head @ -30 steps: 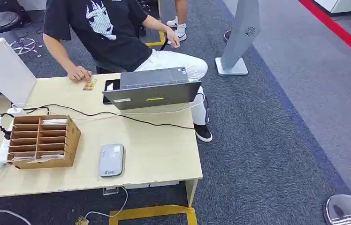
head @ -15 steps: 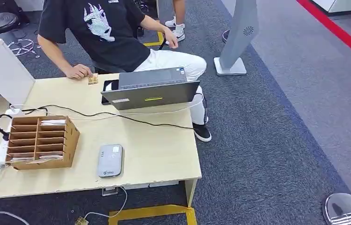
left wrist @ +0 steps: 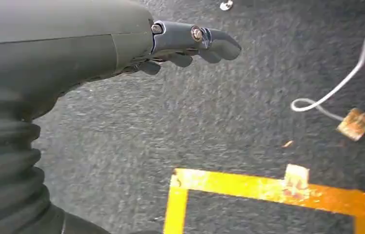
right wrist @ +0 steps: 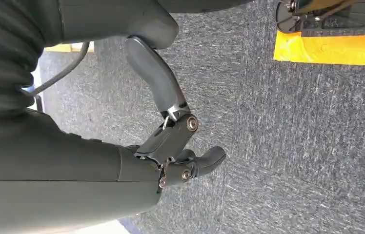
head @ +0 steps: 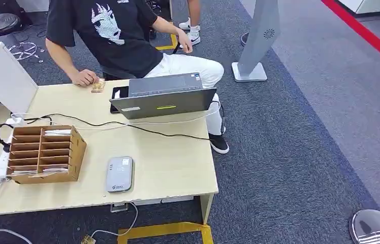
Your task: Pass the card to the sensor for recognition and then transmit it.
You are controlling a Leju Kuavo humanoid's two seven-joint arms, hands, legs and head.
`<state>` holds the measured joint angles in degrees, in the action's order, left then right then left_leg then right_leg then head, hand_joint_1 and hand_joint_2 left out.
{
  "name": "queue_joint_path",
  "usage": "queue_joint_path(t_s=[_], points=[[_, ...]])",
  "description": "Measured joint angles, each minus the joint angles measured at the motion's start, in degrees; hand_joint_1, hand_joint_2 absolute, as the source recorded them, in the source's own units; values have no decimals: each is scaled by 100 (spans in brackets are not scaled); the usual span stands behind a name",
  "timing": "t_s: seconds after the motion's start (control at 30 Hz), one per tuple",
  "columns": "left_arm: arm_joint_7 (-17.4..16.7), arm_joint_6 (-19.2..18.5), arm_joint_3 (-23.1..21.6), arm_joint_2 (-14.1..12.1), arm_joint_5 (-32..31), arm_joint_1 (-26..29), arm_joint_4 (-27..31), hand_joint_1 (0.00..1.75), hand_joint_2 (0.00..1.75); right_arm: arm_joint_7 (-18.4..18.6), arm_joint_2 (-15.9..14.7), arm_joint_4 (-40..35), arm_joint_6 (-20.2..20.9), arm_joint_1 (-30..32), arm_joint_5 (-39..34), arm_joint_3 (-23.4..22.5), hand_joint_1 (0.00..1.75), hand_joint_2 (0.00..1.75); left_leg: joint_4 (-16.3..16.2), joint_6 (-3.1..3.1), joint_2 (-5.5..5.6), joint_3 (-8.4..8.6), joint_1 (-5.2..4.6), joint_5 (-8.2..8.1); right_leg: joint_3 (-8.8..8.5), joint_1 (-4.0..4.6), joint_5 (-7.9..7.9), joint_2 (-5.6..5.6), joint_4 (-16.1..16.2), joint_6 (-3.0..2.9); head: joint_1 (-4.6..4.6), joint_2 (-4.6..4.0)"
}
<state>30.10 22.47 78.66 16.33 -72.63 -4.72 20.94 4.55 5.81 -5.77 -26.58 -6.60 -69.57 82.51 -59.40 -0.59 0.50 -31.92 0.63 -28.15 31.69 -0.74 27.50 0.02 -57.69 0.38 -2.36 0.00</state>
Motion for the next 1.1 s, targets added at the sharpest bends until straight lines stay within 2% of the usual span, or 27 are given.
queue_joint_path(t_s=[0.13, 0.2, 0.4, 0.57, 0.67, 0.87, 1.0, 1.1], points=[[456, 222, -2, -44, 116, -7, -33, 0, 175, -59, 0, 4, 2, 6, -44, 0, 0, 175, 0, 0, 0, 0, 0, 0, 1, 0, 0, 0, 0, 0, 0, 0], [577, 313, -9, -72, 131, -10, -39, 0, 175, -81, 0, 4, 9, 9, -48, 0, 0, 175, 0, 0, 0, 0, 0, 0, 1, 0, 0, 0, 0, 0, 0, 0], [697, 608, -11, -177, 236, -10, -166, 0, 175, -136, 0, 4, 17, 20, -28, 0, 0, 175, 0, 0, 0, 0, 1, 0, 1, 1, 0, 0, 0, 0, 0, 0], [924, 793, -11, -278, 312, -11, -291, 0, 175, -221, 0, 4, 68, 39, -22, 2, 0, 175, 0, 0, 0, 0, 1, 0, 1, 1, 0, 0, 0, 0, 0, 0], [981, 896, -112, -312, 619, -6, -306, 0, 175, -286, -2, 4, 77, 59, -11, 15, 0, 175, 0, 0, 0, -1, 1, 0, 1, 1, 0, 0, 0, 0, 0, 0], [1003, 1130, -1039, -358, 1924, 111, -282, 0, 175, -400, -2, 4, 87, 90, -13, 26, 0, 175, 1, 0, 0, -1, 1, 0, 1, 1, 0, 0, 0, 0, 0, 0], [1016, 1375, -2051, -418, 2989, 250, -243, 0, 175, -463, -9, 4, 96, 106, -13, 74, 0, 175, 1, 0, 0, -2, 1, 0, 1, 1, 0, 0, 0, 0, 0, 0], [1016, 1473, -2713, -455, 3406, 346, -175, 0, 175, -481, -13, 4, 96, 109, -13, 103, 0, 175, 1, 0, 0, -2, 1, 0, 2, 1, 0, 0, 0, 0, 0, 0]])
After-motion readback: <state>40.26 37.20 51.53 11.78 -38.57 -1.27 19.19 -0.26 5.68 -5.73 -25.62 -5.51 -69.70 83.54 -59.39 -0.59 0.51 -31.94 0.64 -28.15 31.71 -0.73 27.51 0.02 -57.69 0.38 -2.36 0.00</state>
